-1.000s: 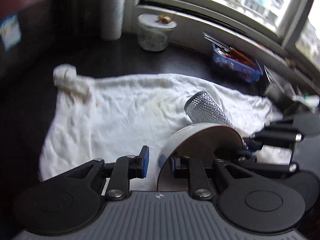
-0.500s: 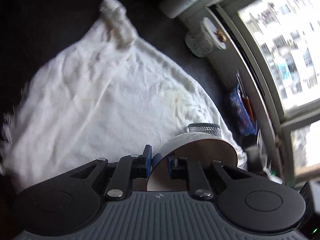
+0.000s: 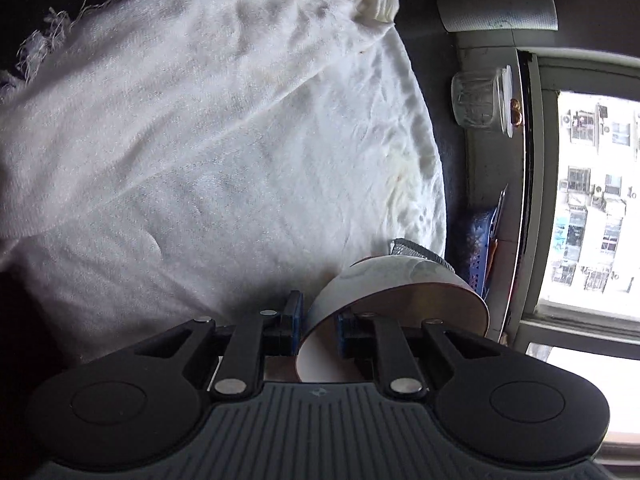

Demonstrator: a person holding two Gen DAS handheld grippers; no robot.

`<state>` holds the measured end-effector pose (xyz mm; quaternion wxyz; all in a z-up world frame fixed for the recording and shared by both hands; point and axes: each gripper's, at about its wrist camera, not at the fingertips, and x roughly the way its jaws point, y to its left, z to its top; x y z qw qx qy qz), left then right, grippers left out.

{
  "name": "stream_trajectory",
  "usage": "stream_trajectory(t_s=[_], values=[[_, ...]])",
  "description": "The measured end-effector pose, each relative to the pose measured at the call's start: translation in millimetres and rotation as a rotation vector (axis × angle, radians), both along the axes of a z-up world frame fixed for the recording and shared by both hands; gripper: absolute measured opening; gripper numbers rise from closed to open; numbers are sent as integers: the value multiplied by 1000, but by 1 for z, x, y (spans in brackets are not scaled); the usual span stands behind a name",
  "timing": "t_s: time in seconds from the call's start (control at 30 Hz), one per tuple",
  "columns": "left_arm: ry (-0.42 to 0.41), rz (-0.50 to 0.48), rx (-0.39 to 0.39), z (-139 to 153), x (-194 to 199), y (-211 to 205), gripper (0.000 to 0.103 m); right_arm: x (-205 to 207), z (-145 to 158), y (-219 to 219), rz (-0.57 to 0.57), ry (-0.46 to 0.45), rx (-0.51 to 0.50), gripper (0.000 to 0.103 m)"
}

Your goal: Clean bowl

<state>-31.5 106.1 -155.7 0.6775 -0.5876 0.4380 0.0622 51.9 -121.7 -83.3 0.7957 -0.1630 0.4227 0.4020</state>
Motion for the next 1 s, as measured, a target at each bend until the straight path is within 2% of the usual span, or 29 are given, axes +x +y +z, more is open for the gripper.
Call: stream_trajectory(t_s=[0.03,0.17,0.2,0.27,0.37,0.4,0.47,0.53,0.63,0.77,0.87,0.97,1.0], values=[[0,-34,37,3,3,-2,15,0,0,-1,-2,-2,0,19],[-60,-271,397,41,19,-24,15,0,-1,-3,-10,-11,0,15],[-88,-361,540,53,24,-35,15,0,-1,-4,-12,-13,0,13],[-141,-482,739,68,26,-55,15,0,1,-4,-5,-32,-8,12],[-261,-686,1109,87,22,-96,15,-3,6,-1,14,-88,-41,11],[-283,-720,1173,89,21,-103,14,-4,8,0,24,-114,-54,11],[-301,-743,1217,90,21,-109,10,-8,12,3,46,-162,-77,10],[-296,-730,1201,89,22,-108,9,-11,16,5,62,-193,-88,10],[-259,-612,996,84,23,-86,7,-9,16,4,53,-177,-78,10],[-208,-377,678,68,17,-47,10,-1,10,-3,11,-78,-37,13],[-163,-242,474,52,11,-25,12,-1,4,-6,-14,-10,0,15],[-75,-38,150,19,-3,-3,13,-2,3,-5,-28,24,24,18],[-54,7,76,11,-7,1,13,-2,3,-4,-31,33,32,19]])
